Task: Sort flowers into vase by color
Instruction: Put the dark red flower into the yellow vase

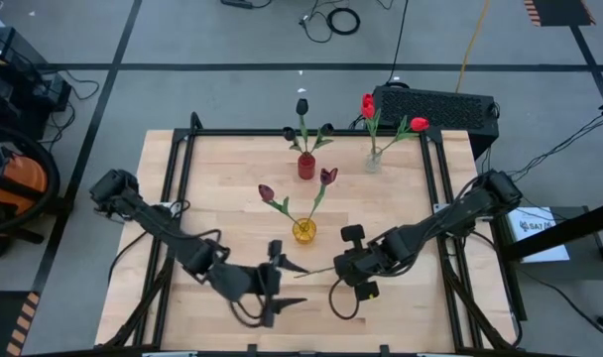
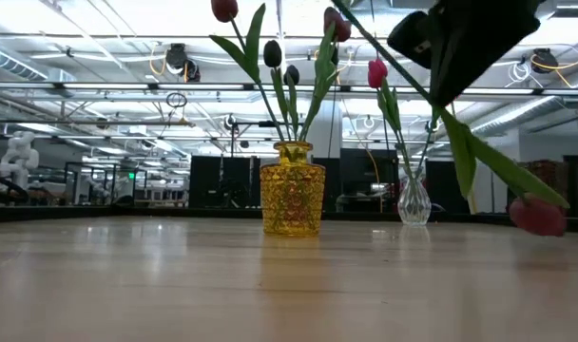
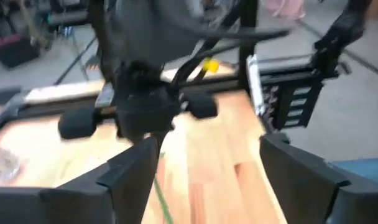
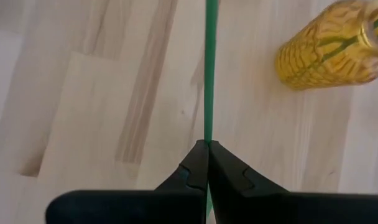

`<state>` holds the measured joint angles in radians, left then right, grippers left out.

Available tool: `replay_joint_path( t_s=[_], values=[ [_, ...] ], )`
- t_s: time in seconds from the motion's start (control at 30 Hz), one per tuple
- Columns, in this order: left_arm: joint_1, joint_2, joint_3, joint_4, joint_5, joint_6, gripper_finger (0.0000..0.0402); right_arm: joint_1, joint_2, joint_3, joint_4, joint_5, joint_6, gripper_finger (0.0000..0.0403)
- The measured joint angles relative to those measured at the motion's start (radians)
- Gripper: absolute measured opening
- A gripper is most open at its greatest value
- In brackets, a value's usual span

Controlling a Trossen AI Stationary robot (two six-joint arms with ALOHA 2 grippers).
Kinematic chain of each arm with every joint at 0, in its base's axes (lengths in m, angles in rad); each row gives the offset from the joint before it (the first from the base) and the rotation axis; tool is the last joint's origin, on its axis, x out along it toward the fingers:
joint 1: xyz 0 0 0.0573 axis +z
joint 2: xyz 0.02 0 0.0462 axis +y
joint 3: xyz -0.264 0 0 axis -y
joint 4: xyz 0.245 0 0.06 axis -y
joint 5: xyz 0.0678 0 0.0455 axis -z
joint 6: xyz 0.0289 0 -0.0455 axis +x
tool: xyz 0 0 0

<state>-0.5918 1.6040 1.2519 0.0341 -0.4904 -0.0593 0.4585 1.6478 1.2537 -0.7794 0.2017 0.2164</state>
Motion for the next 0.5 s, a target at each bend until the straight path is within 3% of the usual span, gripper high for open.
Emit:
replay_joint_path(
  t_s=[0.27,0.5],
  values=[
    [0.075,0.064,0.059,-0.183,0.019,-0.139,0.0299,-0.004,0.000,0.000,0.004,0.001,0.005,0.0000],
    [0.094,0.079,0.061,-0.234,0.068,-0.150,0.0299,-0.006,-0.001,0.000,0.004,0.001,0.006,0.0000]
  ],
)
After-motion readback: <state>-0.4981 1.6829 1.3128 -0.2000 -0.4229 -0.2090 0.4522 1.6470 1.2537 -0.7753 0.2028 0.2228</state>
